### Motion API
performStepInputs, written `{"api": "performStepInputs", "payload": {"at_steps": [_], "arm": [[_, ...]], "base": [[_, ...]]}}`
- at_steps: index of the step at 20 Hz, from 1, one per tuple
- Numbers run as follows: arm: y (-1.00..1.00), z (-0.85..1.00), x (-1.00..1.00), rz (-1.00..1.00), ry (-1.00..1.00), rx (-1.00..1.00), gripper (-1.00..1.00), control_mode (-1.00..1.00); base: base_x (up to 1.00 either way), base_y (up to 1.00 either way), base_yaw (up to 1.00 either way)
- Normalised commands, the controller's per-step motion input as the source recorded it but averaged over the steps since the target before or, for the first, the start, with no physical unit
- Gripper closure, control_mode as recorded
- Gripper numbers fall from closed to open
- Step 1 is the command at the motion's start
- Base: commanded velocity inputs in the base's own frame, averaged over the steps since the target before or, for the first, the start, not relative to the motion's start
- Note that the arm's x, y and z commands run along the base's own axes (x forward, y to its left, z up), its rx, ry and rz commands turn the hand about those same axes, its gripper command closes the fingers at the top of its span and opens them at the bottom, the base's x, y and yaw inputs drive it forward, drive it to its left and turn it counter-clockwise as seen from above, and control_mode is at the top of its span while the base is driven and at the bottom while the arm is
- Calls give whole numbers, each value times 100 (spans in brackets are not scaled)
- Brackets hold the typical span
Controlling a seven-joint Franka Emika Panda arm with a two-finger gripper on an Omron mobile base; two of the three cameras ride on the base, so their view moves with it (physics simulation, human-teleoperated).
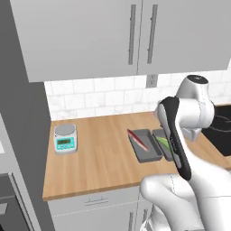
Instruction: Take the meat container that has the steak and place it on the second highest rack of the freezer. Then take the vegetable container that has the sweet potato and corn and place it on the highest rack of the freezer.
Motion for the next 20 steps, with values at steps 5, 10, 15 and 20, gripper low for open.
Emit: {"api": "performStepInputs", "payload": {"at_steps": [5, 10, 15, 20], "arm": [[0, -23, -4, -7, 2, 2, -100, -100], [0, -38, -3, 0, 0, 0, -100, -100], [-3, -46, 0, 22, 0, 0, -100, -100], [19, -56, 0, 1, 0, -1, -100, -100]], "base": [[0, 0, 0], [0, 0, 0], [0, 0, 0], [0, 0, 0]]}}
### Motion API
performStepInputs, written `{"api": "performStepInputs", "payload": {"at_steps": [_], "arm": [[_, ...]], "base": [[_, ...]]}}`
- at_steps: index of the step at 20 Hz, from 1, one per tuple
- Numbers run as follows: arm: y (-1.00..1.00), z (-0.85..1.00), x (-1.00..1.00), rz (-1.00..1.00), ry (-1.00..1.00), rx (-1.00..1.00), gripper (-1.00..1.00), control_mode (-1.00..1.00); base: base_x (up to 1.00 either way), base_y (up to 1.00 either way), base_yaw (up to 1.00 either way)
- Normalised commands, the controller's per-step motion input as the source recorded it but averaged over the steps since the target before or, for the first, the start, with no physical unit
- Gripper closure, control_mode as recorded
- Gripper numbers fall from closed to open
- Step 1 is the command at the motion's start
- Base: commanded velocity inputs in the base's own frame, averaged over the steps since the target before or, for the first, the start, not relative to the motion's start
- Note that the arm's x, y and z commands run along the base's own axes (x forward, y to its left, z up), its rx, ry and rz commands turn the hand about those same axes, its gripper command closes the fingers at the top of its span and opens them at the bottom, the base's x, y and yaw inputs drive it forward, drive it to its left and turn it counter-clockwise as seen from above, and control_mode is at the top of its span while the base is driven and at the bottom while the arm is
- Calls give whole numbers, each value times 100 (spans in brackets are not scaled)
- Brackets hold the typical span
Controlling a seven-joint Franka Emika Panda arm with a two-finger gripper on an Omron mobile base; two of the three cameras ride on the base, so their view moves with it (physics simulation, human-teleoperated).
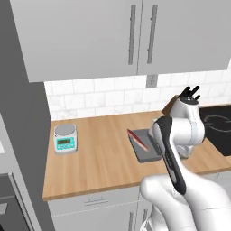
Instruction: Take the meat container that has the steak and place it on the second highest rack of the freezer. Then take the vegetable container that has the sweet potato and corn and place it on the highest rack of the freezer.
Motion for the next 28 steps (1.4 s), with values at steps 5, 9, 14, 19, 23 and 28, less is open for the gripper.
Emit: {"api": "performStepInputs", "payload": {"at_steps": [5, 9, 14, 19, 23, 28], "arm": [[6, -55, 0, 0, 1, 0, -100, -100], [0, -49, 0, 0, 7, 0, -100, -100], [0, -38, 7, 0, 6, 0, -100, -100], [0, -21, 13, 0, 2, 0, -100, -100], [0, -3, 19, -1, 0, 0, -100, -100], [0, -20, 23, -2, 1, 0, -100, -100]], "base": [[0, 0, 0], [0, 0, 0], [0, 0, 0], [0, 0, 0], [0, 0, 0], [0, 0, 0]]}}
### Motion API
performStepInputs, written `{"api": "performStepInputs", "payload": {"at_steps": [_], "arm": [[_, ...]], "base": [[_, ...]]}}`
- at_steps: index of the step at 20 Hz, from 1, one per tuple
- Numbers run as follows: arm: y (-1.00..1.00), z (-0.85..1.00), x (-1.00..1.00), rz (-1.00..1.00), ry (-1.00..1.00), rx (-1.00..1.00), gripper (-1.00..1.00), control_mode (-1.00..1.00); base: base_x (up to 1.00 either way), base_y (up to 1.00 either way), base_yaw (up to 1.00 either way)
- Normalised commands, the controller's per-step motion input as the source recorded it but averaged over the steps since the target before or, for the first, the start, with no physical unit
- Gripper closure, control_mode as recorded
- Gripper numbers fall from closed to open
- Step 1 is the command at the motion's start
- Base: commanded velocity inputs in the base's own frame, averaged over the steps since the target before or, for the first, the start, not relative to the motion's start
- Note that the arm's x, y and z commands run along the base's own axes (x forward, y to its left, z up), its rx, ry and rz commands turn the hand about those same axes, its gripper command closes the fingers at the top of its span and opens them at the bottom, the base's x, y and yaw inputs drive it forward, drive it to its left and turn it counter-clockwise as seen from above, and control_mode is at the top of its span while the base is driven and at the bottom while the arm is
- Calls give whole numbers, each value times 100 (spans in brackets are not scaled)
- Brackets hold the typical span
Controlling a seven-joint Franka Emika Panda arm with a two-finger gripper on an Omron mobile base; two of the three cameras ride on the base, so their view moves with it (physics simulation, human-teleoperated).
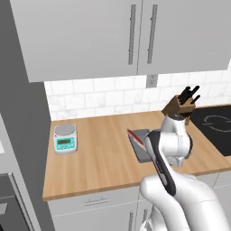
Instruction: Take the meat container that has the steak and place it on the second highest rack of the freezer. Then take the vegetable container that has the sweet potato and corn and place it on the highest rack of the freezer.
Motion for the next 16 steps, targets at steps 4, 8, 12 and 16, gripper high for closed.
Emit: {"api": "performStepInputs", "payload": {"at_steps": [4, 8, 12, 16], "arm": [[0, -26, 5, -1, 0, 0, -100, -100], [0, -16, 21, 0, 0, 0, -100, -100], [0, -28, 63, -6, 0, 0, -100, -100], [0, -44, 37, -8, 0, 0, -100, -100]], "base": [[0, 0, 0], [0, 0, 0], [0, 0, 0], [0, 0, 0]]}}
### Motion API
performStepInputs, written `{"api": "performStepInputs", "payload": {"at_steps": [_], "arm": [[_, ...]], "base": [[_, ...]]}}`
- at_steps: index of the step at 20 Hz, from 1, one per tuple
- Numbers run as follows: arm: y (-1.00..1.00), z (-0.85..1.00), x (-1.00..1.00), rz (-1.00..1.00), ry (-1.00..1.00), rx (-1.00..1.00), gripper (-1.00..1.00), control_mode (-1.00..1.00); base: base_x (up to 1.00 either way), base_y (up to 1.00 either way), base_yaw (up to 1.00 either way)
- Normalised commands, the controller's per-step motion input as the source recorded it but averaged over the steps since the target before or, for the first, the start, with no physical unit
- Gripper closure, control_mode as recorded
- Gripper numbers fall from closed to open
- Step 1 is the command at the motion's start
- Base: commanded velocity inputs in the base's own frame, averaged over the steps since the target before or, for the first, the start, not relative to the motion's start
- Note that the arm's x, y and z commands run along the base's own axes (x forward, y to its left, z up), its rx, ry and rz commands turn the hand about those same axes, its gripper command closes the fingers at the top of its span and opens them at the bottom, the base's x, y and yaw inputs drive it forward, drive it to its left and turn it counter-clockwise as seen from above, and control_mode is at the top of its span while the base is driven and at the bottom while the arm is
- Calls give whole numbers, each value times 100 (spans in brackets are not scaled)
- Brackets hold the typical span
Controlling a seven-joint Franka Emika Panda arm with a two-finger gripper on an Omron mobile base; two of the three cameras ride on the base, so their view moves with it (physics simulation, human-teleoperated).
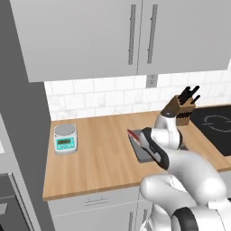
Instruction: Take the meat container that has the steak and place it on the second highest rack of the freezer. Then take the vegetable container that has the sweet potato and corn and place it on the highest rack of the freezer.
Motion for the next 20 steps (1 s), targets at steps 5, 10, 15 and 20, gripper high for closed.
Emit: {"api": "performStepInputs", "payload": {"at_steps": [5, 10, 15, 20], "arm": [[0, -54, 0, -10, 1, 0, -100, -100], [0, -14, 14, -2, -1, 0, -100, -100], [6, -31, 2, 0, 0, 0, -100, -100], [6, -11, 0, 0, 0, 0, -100, -100]], "base": [[0, 0, 0], [0, 0, 0], [0, 0, 0], [0, 0, 0]]}}
